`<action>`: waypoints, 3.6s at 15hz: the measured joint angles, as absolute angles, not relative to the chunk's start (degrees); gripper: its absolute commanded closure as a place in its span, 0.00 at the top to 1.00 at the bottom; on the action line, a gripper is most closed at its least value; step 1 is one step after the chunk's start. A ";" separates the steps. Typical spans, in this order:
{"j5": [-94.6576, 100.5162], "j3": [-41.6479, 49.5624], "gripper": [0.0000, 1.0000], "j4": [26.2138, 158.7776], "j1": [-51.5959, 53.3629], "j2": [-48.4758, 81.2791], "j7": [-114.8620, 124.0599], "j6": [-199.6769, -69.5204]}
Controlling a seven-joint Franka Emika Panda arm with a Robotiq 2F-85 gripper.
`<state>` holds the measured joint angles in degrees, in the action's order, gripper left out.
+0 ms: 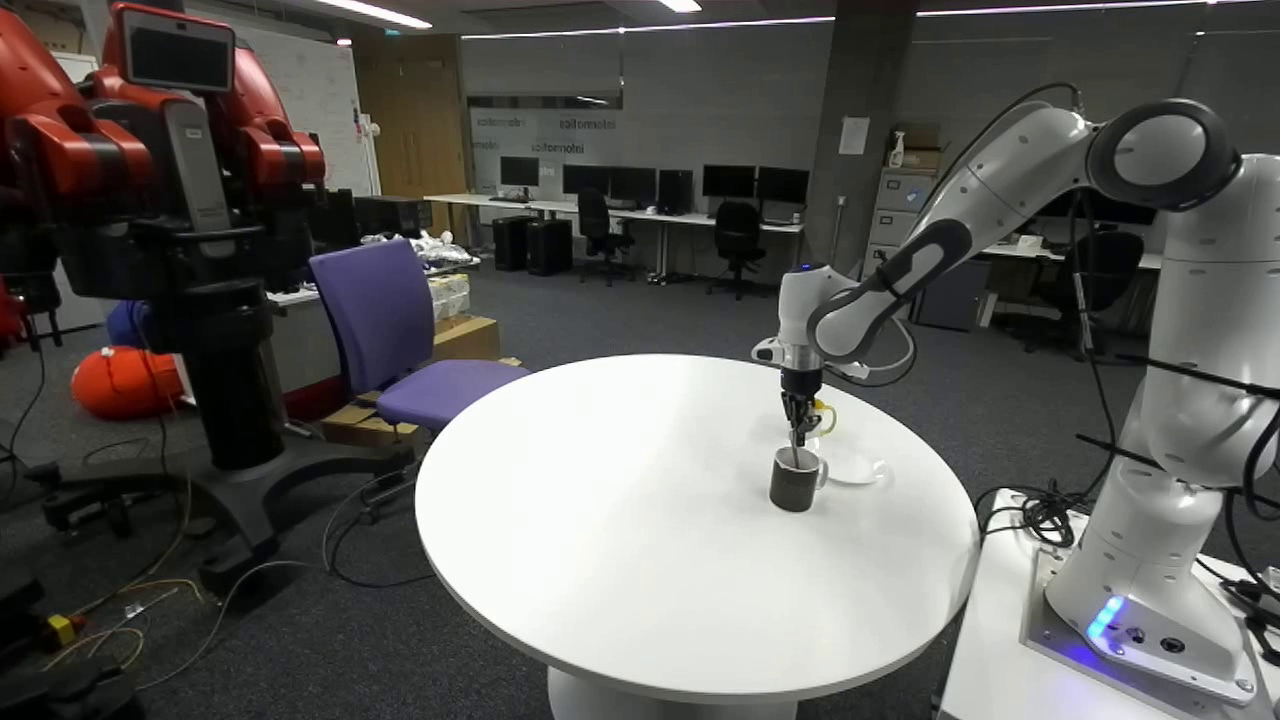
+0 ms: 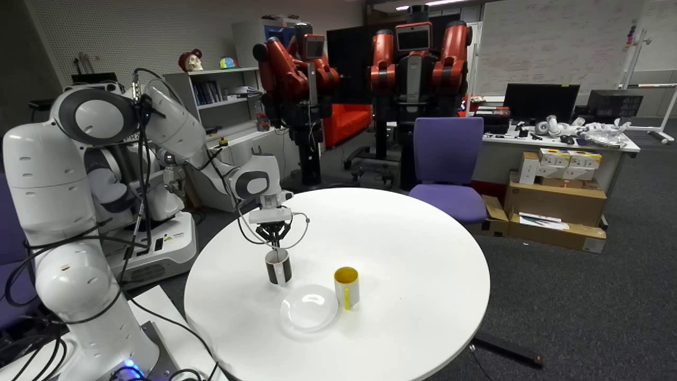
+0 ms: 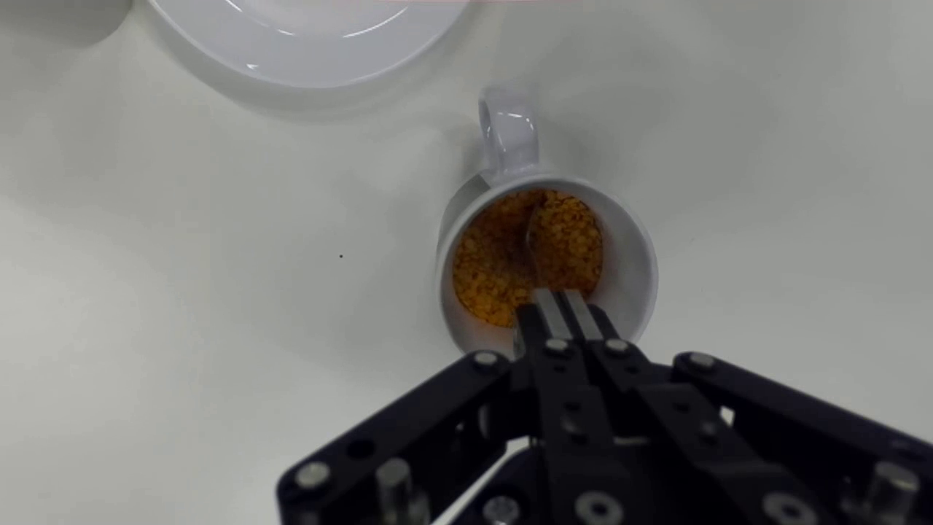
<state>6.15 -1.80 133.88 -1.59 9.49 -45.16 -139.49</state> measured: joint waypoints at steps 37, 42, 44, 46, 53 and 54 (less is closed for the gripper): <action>5.90 -2.18 0.00 133.23 -1.61 9.83 -45.14 -139.40; 3.02 -2.06 0.00 133.23 -2.24 9.80 -45.49 -139.40; 1.20 -1.89 0.00 133.22 -3.12 9.70 -45.90 -139.39; -0.27 -1.56 0.00 133.20 -3.98 9.39 -46.22 -139.37; -2.09 -0.06 0.00 132.09 -5.30 6.16 -46.34 -134.83; -2.26 0.14 0.00 131.70 -5.33 5.53 -46.34 -133.77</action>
